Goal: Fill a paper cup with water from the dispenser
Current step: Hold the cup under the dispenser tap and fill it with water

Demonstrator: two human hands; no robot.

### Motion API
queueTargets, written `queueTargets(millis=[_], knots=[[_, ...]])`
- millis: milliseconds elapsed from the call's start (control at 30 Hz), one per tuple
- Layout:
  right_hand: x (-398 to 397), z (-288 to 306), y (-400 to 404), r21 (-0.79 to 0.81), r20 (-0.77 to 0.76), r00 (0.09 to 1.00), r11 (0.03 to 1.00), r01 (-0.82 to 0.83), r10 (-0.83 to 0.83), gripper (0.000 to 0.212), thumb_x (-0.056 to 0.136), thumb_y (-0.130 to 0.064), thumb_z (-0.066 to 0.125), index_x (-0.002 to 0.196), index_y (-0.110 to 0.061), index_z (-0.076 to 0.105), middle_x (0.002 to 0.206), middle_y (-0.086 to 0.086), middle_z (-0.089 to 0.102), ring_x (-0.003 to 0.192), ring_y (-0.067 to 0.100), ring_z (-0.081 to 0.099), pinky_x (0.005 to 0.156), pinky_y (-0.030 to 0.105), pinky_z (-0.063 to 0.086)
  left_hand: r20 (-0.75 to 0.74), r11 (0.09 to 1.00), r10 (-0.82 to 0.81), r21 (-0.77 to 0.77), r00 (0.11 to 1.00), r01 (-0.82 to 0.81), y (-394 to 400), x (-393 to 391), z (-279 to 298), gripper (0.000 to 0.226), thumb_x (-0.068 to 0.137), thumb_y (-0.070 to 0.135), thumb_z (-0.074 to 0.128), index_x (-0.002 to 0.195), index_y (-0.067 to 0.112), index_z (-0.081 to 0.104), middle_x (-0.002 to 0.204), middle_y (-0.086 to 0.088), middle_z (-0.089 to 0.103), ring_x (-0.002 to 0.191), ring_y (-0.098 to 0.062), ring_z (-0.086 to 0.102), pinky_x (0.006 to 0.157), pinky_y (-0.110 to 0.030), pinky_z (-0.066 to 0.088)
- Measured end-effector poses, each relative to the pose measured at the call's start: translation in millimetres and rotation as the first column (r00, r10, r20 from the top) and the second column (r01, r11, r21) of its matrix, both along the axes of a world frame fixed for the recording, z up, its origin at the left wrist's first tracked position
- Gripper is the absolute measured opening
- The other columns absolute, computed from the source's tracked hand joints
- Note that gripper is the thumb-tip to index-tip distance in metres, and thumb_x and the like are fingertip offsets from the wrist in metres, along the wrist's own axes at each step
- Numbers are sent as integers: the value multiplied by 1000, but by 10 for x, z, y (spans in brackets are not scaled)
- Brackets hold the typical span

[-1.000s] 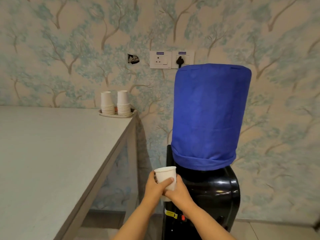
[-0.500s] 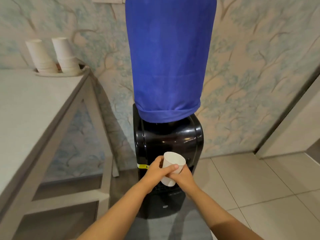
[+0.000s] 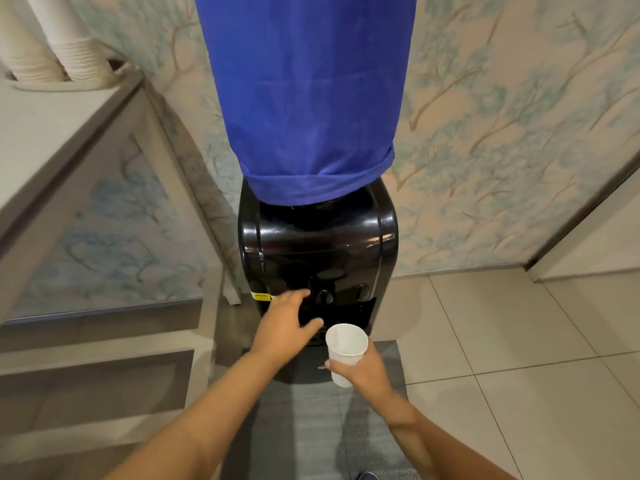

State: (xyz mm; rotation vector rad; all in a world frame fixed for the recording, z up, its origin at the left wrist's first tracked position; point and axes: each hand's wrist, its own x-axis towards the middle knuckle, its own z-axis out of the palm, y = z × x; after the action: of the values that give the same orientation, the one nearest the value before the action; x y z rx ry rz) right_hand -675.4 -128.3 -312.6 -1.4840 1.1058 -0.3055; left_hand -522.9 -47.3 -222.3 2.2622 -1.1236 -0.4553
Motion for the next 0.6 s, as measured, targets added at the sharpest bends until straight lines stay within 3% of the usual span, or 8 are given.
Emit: queueTargets(millis=[133, 300, 467, 600], knots=[[4, -68, -95, -15, -108, 994, 999, -32, 31, 78, 55, -28, 87, 122, -18, 49, 117, 1, 58, 108, 19, 54, 94, 36, 48, 247, 995, 37, -100, 968, -12, -73, 173, 292, 49, 80, 23, 67, 126, 12, 53, 126, -7, 57, 121, -25, 46, 101, -33, 37], [0, -343, -214, 33, -222, 971, 996, -82, 87, 77, 53, -30, 86, 119, -18, 47, 115, 0, 58, 108, 21, 55, 91, 36, 48, 374, 996, 43, -87, 927, -11, -105, 221, 309, 45, 80, 20, 68, 123, 11, 56, 123, -7, 58, 117, -24, 50, 98, -33, 40], [195, -554, -301, 65, -244, 961, 991, -116, 129, 81, 57, -30, 84, 125, -19, 42, 107, -5, 54, 107, 20, 53, 83, 30, 45, 373, 996, 31, -93, 927, 5, -64, 164, 247, 41, 80, 17, 68, 120, 12, 59, 121, -6, 59, 115, -21, 50, 98, -26, 33], [471, -682, -367, 53, -214, 971, 993, -101, 110, 83, 59, -30, 84, 129, -20, 41, 123, 4, 59, 116, 27, 54, 96, 39, 49, 302, 998, 39, -68, 953, -19, 47, 84, 43, 40, 78, 13, 70, 117, 9, 60, 120, -7, 60, 114, -24, 52, 100, -30, 35]])
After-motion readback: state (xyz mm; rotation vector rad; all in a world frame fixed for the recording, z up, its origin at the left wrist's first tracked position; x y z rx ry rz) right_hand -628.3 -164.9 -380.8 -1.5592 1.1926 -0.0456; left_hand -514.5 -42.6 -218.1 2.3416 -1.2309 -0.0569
